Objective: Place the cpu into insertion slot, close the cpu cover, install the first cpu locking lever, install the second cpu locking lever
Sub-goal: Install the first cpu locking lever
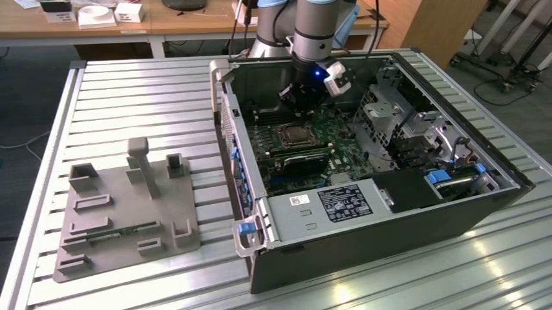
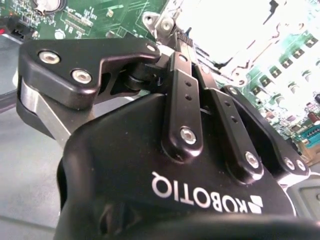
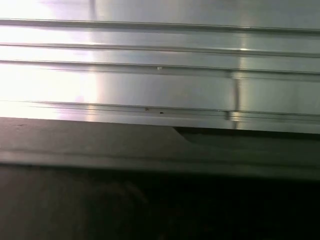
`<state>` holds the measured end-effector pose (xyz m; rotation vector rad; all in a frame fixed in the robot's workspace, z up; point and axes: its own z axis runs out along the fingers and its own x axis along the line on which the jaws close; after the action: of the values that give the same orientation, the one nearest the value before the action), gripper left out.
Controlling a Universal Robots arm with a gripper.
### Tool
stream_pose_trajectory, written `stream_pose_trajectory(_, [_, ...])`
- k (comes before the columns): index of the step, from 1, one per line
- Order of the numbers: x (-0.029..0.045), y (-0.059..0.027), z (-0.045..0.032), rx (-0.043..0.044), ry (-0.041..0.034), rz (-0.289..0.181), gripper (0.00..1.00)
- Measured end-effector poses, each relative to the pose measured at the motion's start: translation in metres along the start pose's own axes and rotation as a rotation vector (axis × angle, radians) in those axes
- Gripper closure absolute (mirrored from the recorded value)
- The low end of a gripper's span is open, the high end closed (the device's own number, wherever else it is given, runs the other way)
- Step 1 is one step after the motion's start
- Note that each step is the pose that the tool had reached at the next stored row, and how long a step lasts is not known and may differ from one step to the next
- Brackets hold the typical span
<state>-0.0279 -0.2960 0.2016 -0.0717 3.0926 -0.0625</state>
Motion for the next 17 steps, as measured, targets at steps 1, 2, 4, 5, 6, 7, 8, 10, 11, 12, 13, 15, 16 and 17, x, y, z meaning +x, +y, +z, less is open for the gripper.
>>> stream_pose_trajectory(1, [0.0000, 0.0000, 0.0005, 0.0024, 0.0001, 0.000, 0.90])
stream_pose_trajectory(2, [0.0000, 0.0001, 0.0012, 0.0045, 0.0000, 0.000, 0.90])
stream_pose_trajectory(4, [0.0000, 0.0001, 0.0023, 0.0090, 0.0003, 0.000, 0.90])
stream_pose_trajectory(5, [0.0000, 0.0001, 0.0027, 0.0105, 0.0006, -0.001, 0.90])
stream_pose_trajectory(6, [0.0000, 0.0001, 0.0027, 0.0106, 0.0006, -0.001, 0.90])
stream_pose_trajectory(7, [0.0000, 0.0001, 0.0027, 0.0107, 0.0007, -0.001, 0.90])
stream_pose_trajectory(8, [0.0000, 0.0001, 0.0027, 0.0108, 0.0006, -0.001, 0.90])
stream_pose_trajectory(10, [0.0000, 0.0001, 0.0028, 0.0105, 0.0005, 0.000, 0.90])
stream_pose_trajectory(11, [-0.0001, 0.0002, 0.0027, 0.0103, 0.0003, 0.000, 0.90])
stream_pose_trajectory(12, [-0.0001, 0.0002, 0.0024, 0.0101, 0.0002, 0.000, 0.90])
stream_pose_trajectory(13, [-0.0001, 0.0002, 0.0021, 0.0102, 0.0002, 0.000, 0.90])
stream_pose_trajectory(15, [-0.0001, 0.0001, 0.0017, 0.0104, 0.0004, 0.000, 0.90])
stream_pose_trajectory(16, [-0.0001, 0.0001, 0.0017, 0.0103, 0.0004, 0.000, 0.90])
stream_pose_trajectory(17, [-0.0001, -0.0001, 0.0014, 0.0105, 0.0005, 0.000, 0.90])
